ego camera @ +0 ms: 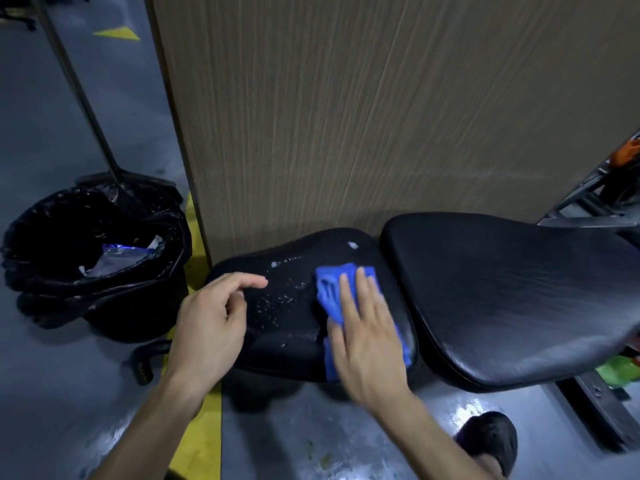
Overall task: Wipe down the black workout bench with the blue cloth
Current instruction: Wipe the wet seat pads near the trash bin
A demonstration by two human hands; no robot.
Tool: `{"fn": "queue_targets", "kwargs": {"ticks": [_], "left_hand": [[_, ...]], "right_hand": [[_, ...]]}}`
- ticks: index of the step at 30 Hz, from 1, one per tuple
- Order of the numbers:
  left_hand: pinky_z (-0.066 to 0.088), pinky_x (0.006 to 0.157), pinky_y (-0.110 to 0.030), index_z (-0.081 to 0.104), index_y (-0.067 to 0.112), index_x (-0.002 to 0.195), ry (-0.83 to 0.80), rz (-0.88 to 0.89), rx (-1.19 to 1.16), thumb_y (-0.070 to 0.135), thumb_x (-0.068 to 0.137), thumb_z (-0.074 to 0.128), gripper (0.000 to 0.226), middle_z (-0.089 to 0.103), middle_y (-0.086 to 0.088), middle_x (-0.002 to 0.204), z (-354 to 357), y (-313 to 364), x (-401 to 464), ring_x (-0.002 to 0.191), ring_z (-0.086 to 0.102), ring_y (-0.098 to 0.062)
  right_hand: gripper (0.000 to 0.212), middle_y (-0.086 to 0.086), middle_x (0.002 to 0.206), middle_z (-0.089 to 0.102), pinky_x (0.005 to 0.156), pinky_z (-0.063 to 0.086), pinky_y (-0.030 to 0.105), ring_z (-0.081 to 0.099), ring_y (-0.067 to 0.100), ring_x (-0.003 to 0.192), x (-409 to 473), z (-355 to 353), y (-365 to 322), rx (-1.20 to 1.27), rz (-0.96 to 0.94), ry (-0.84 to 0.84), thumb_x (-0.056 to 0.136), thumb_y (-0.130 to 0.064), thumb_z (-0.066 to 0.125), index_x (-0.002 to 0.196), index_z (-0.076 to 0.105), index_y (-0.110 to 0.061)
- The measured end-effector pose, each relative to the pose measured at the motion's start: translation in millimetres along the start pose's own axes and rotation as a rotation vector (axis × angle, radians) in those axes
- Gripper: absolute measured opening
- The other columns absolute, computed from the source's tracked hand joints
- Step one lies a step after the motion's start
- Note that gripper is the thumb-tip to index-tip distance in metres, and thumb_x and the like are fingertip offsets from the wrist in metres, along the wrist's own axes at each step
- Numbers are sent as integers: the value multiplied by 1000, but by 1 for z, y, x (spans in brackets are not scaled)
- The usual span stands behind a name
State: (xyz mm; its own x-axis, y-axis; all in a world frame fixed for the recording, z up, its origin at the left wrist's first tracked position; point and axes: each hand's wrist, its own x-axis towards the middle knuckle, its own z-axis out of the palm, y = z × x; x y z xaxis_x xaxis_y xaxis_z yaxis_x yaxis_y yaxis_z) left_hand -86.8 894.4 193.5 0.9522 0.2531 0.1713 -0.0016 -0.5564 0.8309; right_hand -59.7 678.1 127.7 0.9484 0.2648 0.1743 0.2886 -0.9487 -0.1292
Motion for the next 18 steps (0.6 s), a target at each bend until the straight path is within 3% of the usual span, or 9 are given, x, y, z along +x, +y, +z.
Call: {"fn": "queue_targets", "kwargs": {"ticks": [3, 5, 9, 10, 12, 15, 16, 18], "left_hand": [[24, 38, -10, 74, 28, 104, -5, -34, -18, -1, 99, 48, 39, 61, 23, 60, 0, -1, 7, 35, 41, -8], [23, 37, -13, 73, 30, 103, -3, -45, -36, -1, 100, 47, 40, 61, 25, 61, -1, -2, 8, 34, 37, -9], [23, 36, -14, 74, 30, 103, 28, -52, -36, -1, 99, 47, 41, 60, 19, 57, -4, -6, 11, 33, 35, -10], [22, 35, -14, 74, 30, 103, 42, -60, -37, -2, 99, 47, 41, 57, 18, 53, -4, -7, 13, 33, 35, -10], [21, 36, -13, 75, 27, 102, 56, -59, -22, -3, 98, 47, 41, 55, 21, 49, -4, -7, 17, 32, 34, -9], [22, 36, -10, 75, 24, 101, 61, -60, -37, -5, 98, 47, 41, 56, 27, 51, -3, -4, 24, 32, 36, -8], [22, 36, -9, 75, 25, 101, 64, -64, -42, -5, 98, 47, 41, 56, 25, 50, -2, -4, 26, 32, 36, -8], [22, 36, -10, 75, 28, 101, 73, -60, -42, -4, 98, 47, 42, 55, 23, 49, -3, -5, 28, 32, 36, -8]], "right_hand": [[63, 12, 165, 16, 122, 18, 39, 10, 23, 154, 3, -9, 19, 116, -69, 22, 98, -35, 29, 157, 23, -13], [64, 15, 163, 22, 121, 21, 42, 14, 27, 153, 50, -4, 44, 89, 38, -7, 97, -39, 25, 155, 28, -11], [68, 10, 160, 26, 117, 28, 45, 23, 29, 148, 143, -3, 59, 275, 356, -104, 91, -50, 27, 152, 33, -19], [67, 10, 162, 22, 119, 23, 43, 20, 28, 150, 150, 1, 53, 199, 334, -112, 93, -50, 27, 153, 32, -20], [70, 13, 164, 18, 122, 14, 39, 14, 28, 151, 141, 7, 30, 83, 89, -97, 93, -52, 23, 153, 34, -18], [68, 11, 162, 25, 123, 14, 34, 17, 22, 152, 91, 0, 11, 218, -255, -119, 93, -46, 31, 153, 34, -15], [67, 11, 161, 28, 123, 14, 31, 19, 21, 152, 94, -5, 17, 235, -305, -118, 93, -43, 31, 153, 35, -13], [70, 12, 159, 33, 121, 14, 27, 24, 22, 150, 125, -5, 39, 224, -201, -99, 91, -44, 27, 151, 38, -10]]}}
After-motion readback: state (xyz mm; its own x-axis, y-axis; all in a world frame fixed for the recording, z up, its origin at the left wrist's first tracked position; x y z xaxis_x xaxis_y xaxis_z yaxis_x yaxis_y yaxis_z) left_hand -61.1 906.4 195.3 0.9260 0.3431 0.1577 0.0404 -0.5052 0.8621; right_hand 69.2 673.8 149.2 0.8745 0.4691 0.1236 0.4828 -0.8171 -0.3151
